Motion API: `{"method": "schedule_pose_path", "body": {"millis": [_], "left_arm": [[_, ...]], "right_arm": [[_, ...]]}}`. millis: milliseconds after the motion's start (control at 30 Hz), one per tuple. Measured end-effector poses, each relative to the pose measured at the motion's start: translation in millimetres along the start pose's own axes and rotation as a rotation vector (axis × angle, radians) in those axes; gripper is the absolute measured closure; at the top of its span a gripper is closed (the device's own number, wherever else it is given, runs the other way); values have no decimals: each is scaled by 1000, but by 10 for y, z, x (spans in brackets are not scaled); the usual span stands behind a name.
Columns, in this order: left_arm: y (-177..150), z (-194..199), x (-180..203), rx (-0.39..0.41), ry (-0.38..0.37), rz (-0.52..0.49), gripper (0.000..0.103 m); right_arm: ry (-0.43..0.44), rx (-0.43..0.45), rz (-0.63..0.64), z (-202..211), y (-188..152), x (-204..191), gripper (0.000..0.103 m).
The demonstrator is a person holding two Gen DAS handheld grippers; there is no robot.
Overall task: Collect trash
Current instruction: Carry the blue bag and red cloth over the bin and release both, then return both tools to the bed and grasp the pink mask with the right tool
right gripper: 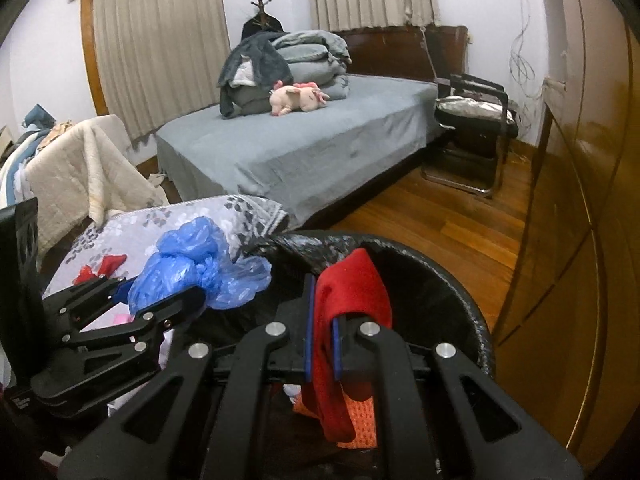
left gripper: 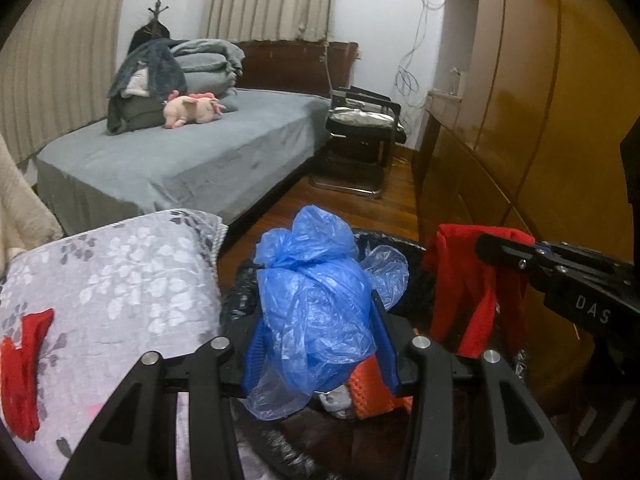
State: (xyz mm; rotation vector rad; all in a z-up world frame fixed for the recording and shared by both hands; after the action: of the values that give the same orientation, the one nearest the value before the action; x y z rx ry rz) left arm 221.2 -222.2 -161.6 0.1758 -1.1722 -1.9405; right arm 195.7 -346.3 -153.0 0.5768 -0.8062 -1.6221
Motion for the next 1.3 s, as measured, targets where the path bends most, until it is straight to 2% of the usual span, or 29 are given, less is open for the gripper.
{"method": "schedule_pose_path", "body": {"millis": [333,433,500,533,600,767,967,1167,1233,1300], "left_arm": [[-11,-258,14,-22,-19,-5,57],[-19,-311,6,-35,-42,4,51],[-32,-323,-6,-41,-55,14,42],[-40,-327,-20,-43,-57,17,38],[-57,-329,-45,-49,-54,20,35],[-112,-258,-131,-49,-38,29,29],[-148,-89,-217,-31,-7,32,26],[-120,238,-359,18,38,45,20],[-112,363,-425,33,56,51,17],[-113,538,-522,53,81,63,14]], "right_arm": [[-7,-26,-9,-157,-91,97,96],[-22,-59,-13,-236,-134,108,88],[-31,-108,-12,-317,-226,132,68],[-36,-135,-6,-359,-288,143,64],[-51,-177,4,-411,-403,168,61],[-69,-208,-1,-397,-584,213,59],[-81,-171,-6,-259,-577,211,58],[-50,-111,-8,-121,-388,57,53],[-33,-89,0,-79,-312,-40,51],[-14,-60,8,-21,-226,-175,43]]}}
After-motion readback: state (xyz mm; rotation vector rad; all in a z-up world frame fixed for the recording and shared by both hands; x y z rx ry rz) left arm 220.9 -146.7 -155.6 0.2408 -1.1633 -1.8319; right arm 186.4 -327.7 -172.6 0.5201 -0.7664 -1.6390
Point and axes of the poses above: each gripper's, at about its wrist camera, not at the fingertips, and z roughly against the way its jaws point, x to its right, y to its top, the point moved 9 cm from there along -z, roughly the way its jaws point, and after that the axes turned 15 degrees about -y, right-handed, at the moved point
